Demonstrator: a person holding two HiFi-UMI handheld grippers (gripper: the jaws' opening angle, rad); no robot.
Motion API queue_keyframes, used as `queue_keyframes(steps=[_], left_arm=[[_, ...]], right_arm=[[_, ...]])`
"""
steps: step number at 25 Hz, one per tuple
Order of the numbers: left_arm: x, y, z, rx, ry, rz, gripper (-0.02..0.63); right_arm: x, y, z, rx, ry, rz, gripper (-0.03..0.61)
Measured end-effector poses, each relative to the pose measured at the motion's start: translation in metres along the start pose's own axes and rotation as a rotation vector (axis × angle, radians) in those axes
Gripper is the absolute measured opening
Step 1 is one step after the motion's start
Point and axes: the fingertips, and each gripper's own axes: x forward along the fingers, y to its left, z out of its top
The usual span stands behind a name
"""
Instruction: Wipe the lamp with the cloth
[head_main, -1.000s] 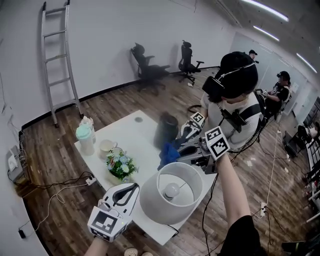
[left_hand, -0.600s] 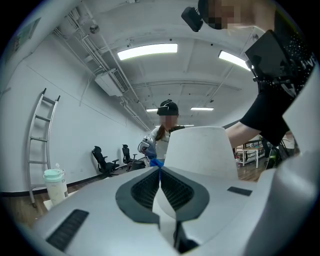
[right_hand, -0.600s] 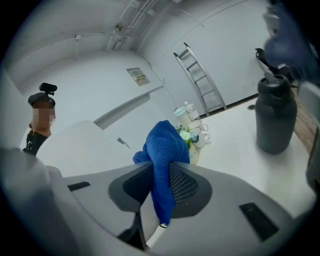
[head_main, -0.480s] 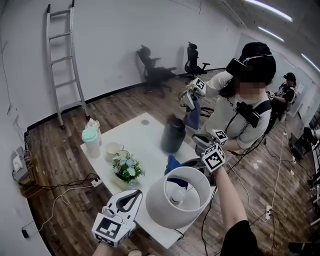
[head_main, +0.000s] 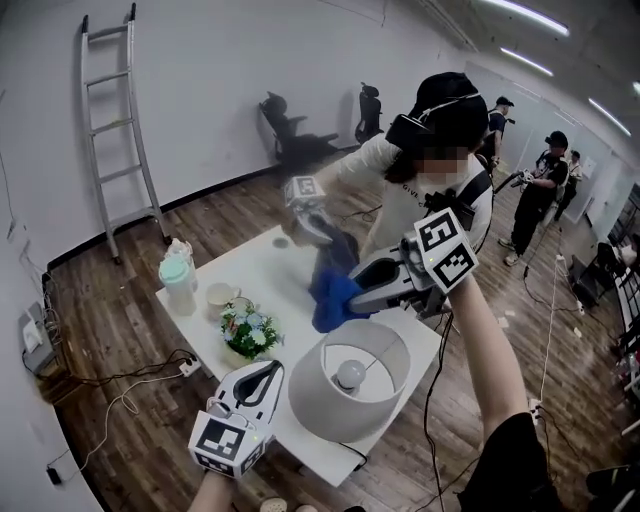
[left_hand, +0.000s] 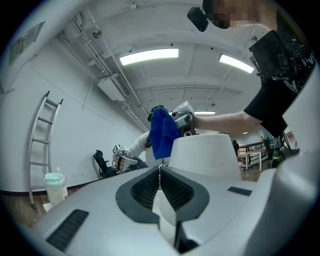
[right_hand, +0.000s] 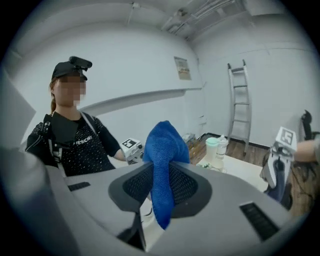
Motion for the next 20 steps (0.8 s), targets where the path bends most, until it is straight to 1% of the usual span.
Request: queue_keyframes(steps=[2,3,6,8,13,17,20], left_arm=[[-0.001,-0.003,0.005,0.004,-0.013,-0.003,0.012],[-0.002,-0.004,0.007,0.006,-0.017,-0.007,0.012],[-0.003,-0.008,0.009,0.014,-0.014,-0.022,0.012],[-0.005,-0.010,0.006,0.015,-0.003,-0.030,0.012],[-0.012,-0.007,-0.006,-0.004,0.011,-0.022,0.012],[-0.018,-0.005,-0.016,-0.026,0.026,-0.022,0.011],[-0.020,-0.002,-0.022,-0.041,0.037,-0.019,0.012]], right_arm=[[0.013,0.015,0.004,-0.052,0.144,0.057,0.086],[0.020,0.016,0.004,-0.060,0.207,0.077,0.086],[0.040,0.008,-0.003,-0.024,0.357,0.113,0.086],[0.055,0.002,-0.014,0.017,0.433,0.138,0.086],[0.093,-0.010,-0.041,0.103,0.574,0.213,0.086],[0.125,-0.020,-0.073,0.163,0.752,0.246,0.086],[0.149,-0.025,-0.097,0.187,0.853,0.282,0.086]])
